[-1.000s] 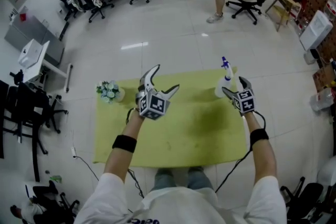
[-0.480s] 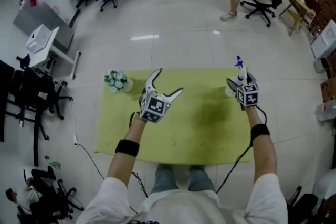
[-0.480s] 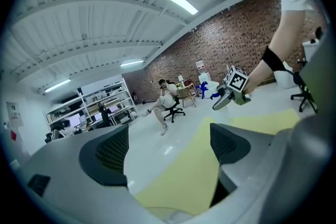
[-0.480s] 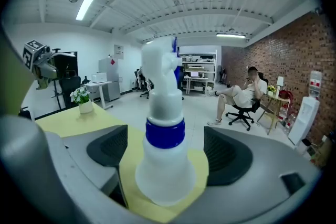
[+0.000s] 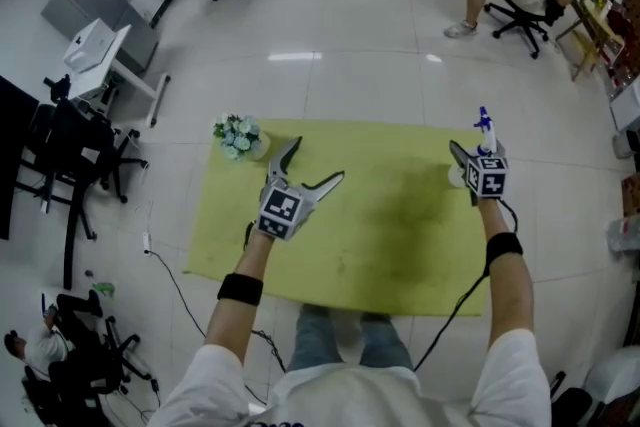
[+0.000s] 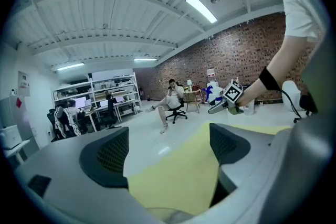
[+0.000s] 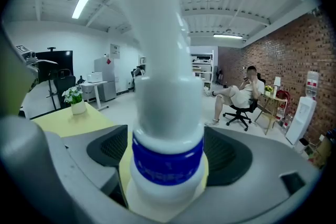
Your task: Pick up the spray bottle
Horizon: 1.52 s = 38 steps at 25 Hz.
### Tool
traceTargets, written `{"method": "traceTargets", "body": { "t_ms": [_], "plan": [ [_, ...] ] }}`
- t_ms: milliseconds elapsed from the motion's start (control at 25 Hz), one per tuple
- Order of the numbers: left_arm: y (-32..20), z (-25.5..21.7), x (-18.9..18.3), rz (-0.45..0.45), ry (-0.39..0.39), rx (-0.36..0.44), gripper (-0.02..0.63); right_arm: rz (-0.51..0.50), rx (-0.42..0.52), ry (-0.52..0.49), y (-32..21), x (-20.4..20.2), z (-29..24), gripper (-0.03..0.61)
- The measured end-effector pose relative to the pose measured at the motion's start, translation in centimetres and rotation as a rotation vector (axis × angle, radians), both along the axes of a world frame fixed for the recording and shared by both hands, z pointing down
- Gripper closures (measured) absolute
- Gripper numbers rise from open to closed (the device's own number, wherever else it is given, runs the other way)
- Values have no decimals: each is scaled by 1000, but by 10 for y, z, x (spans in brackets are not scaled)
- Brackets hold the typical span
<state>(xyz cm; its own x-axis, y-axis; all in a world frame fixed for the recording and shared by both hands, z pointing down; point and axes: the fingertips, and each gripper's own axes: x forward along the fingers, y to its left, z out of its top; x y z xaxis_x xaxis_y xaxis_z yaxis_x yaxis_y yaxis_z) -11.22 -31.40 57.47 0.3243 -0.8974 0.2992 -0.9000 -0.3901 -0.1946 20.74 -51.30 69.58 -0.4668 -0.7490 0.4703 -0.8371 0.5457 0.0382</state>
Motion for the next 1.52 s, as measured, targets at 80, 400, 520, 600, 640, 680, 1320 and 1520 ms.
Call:
{"method": "traceTargets", "body": {
  "t_ms": [80, 400, 520, 600, 640, 680, 1320, 1520],
  "plan": [
    [7, 0, -6, -17, 18, 5, 120, 2, -9, 38, -1, -2, 2, 140],
    [43, -6, -37, -86, 101, 36, 187, 3, 6, 135, -1, -14, -3, 359],
    [53, -10, -49, -110, 97, 39, 187, -13, 30, 109, -2, -27, -15, 360],
    [59, -15, -57, -122, 96, 48, 187, -34, 42, 100, 0, -40, -27, 362],
    [62, -20, -61, -128, 100, 57, 187, -45, 50, 97, 1, -45, -33, 362],
    [65, -24, -64, -135, 105, 64, 187, -57, 60, 97, 2, -50, -41, 362],
    [119, -63, -123, -192, 94, 89, 187, -215, 204, 99, 36, -123, -152, 362],
    [143, -64, -161, -215, 71, 87, 187, -224, 235, 95, 57, -133, -177, 362]
  ]
}}
